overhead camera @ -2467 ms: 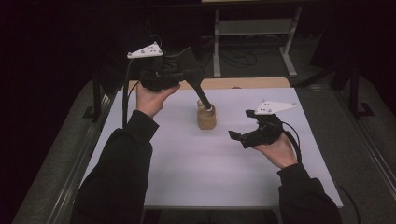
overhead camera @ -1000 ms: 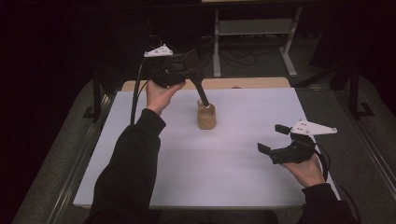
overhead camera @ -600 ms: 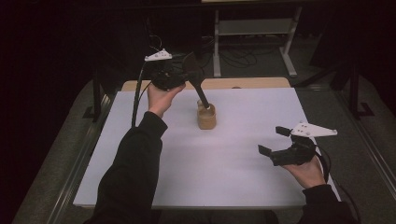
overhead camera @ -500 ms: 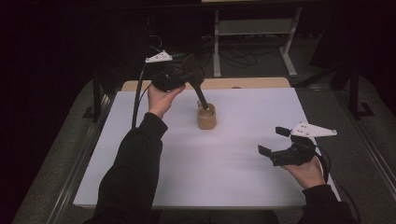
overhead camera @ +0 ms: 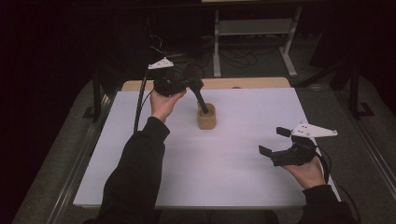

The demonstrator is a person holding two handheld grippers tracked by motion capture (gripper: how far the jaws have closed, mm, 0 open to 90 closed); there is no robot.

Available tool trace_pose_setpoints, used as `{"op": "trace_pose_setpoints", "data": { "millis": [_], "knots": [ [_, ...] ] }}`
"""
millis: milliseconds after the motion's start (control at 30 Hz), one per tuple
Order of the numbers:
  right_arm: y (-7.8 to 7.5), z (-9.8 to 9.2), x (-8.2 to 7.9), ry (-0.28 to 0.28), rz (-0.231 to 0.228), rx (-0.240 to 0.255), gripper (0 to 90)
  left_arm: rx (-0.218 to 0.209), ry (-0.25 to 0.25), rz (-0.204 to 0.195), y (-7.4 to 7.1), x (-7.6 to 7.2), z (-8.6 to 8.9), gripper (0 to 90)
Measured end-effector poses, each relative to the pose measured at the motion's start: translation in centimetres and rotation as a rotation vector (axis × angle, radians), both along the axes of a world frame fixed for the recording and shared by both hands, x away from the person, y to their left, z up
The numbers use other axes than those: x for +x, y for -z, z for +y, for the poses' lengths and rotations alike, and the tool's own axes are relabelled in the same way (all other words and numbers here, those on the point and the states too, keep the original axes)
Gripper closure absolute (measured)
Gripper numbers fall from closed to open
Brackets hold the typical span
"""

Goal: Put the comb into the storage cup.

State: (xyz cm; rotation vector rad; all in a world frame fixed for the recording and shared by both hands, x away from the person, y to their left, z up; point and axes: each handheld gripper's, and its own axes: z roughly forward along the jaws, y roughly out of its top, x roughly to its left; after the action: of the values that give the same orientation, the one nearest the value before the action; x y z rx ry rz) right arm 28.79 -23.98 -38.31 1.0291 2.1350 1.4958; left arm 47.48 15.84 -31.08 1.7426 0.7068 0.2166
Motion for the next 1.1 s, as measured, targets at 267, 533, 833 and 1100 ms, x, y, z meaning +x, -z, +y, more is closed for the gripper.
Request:
{"op": "trace_pose_setpoints", "data": {
  "millis": [267, 533, 833, 1100],
  "knots": [
    [0.1, 0.1, 0.1, -0.004, 0.008, -0.006, 0.0, -0.034, -0.018, 0.013, 0.6, 0.2, 0.5, 84.2],
    [0.2, 0.2, 0.1, -0.004, 0.01, -0.01, 0.0, -0.034, -0.026, 0.017, 1.4, 0.3, 0.4, 84.2],
    [0.2, 0.2, 0.0, -0.008, 0.01, -0.016, 0.0, -0.02, -0.028, 0.02, 2.3, 0.3, -0.4, 84.2],
    [0.3, 0.3, 0.0, -0.016, 0.015, -0.01, 0.0, -0.047, -0.041, 0.04, 3.1, 0.4, -1.1, 84.2]
  ]
}}
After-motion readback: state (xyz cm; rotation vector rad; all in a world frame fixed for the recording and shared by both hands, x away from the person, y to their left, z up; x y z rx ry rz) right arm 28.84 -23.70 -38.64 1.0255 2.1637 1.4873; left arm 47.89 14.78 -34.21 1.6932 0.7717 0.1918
